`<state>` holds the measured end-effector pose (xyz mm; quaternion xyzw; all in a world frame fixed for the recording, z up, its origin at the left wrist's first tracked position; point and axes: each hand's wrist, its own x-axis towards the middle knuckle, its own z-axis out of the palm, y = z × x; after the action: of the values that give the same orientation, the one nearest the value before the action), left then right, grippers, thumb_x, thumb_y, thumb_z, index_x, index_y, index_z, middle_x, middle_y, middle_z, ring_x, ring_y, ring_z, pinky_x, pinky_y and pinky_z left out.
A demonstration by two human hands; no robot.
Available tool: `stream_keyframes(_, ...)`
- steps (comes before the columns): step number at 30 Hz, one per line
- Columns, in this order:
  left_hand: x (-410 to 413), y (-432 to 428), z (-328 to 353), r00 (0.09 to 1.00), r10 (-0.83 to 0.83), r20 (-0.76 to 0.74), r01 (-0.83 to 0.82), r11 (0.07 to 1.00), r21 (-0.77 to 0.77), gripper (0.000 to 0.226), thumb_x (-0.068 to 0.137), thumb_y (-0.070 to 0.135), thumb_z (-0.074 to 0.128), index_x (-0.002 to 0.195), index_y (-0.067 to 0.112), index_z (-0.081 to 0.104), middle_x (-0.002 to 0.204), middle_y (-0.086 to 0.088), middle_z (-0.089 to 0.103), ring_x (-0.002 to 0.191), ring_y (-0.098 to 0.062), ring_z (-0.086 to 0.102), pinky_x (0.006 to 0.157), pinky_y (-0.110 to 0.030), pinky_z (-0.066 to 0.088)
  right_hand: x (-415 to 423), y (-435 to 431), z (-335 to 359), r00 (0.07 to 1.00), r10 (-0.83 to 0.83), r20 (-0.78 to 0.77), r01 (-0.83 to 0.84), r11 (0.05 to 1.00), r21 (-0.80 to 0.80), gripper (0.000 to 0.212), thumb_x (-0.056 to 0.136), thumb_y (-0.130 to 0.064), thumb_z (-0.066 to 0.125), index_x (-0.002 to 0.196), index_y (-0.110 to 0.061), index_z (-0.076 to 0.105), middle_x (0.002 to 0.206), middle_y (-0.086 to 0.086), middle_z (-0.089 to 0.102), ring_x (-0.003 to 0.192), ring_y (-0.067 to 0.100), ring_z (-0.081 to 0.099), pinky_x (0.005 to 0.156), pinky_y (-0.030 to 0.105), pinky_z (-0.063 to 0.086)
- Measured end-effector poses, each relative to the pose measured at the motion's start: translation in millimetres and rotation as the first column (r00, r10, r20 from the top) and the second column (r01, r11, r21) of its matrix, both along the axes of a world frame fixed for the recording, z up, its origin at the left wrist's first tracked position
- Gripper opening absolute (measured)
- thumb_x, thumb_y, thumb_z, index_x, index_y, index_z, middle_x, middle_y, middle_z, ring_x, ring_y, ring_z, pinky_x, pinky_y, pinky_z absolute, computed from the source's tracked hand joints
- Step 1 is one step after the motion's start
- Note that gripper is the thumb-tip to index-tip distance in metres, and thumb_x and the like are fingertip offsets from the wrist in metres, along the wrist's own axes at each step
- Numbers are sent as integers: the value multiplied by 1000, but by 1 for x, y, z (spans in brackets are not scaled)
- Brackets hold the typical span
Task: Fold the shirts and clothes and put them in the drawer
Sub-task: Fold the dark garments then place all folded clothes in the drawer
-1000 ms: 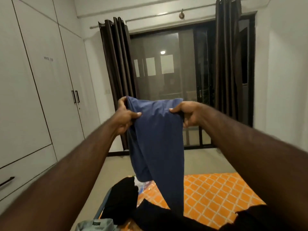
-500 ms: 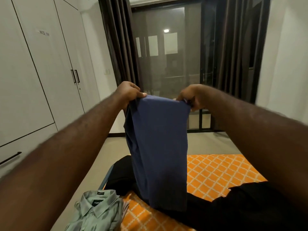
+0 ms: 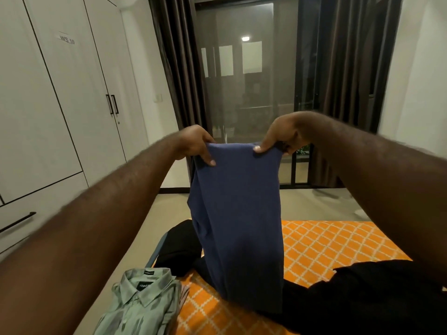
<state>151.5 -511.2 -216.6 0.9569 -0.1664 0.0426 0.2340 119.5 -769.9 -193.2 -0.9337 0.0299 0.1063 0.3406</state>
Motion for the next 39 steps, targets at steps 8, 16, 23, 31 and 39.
stream_keyframes(8,31,-14,-36,865,144,481,-295,921,254,14,85,25,73,98,23,76,95,-5,70,91,-30,67,81,-43,61,22,13,-19,1000,-22,7,22,893,-450,48,83,-27,83,120,-8,60,113,13,60,98,29,60,88,41,58)
stream_keyframes(16,91,-35,-26,967,245,65,-208,912,-353,26,91,-2,58,115,-1,69,109,-19,72,93,-33,74,70,-41,65,70,23,-15,934,-49,355,273,739,-616,25,94,-29,71,98,-7,59,93,14,57,100,29,65,96,42,56)
stream_keyframes(23,167,-35,-63,978,205,49,-115,715,-689,16,82,0,64,75,15,66,96,-18,71,95,-35,70,73,-51,63,132,-2,-35,879,-235,416,312,941,-128,30,98,-18,66,123,-4,58,114,14,65,103,27,67,86,34,58)
stream_keyframes(31,156,-37,-61,933,157,324,148,654,-742,28,82,-7,56,90,16,69,96,-6,72,93,-24,70,83,-44,61,130,-23,-77,574,-228,787,128,974,189,12,98,-18,64,109,-16,60,100,0,63,88,10,63,68,23,51)
stream_keyframes(39,22,17,-268,913,-148,381,279,907,-315,27,93,-2,51,113,1,69,118,-16,68,113,-20,61,100,-25,46,8,-32,-280,665,90,741,-33,995,-92,20,73,-8,80,85,-18,67,89,-7,67,79,-1,57,70,31,48)
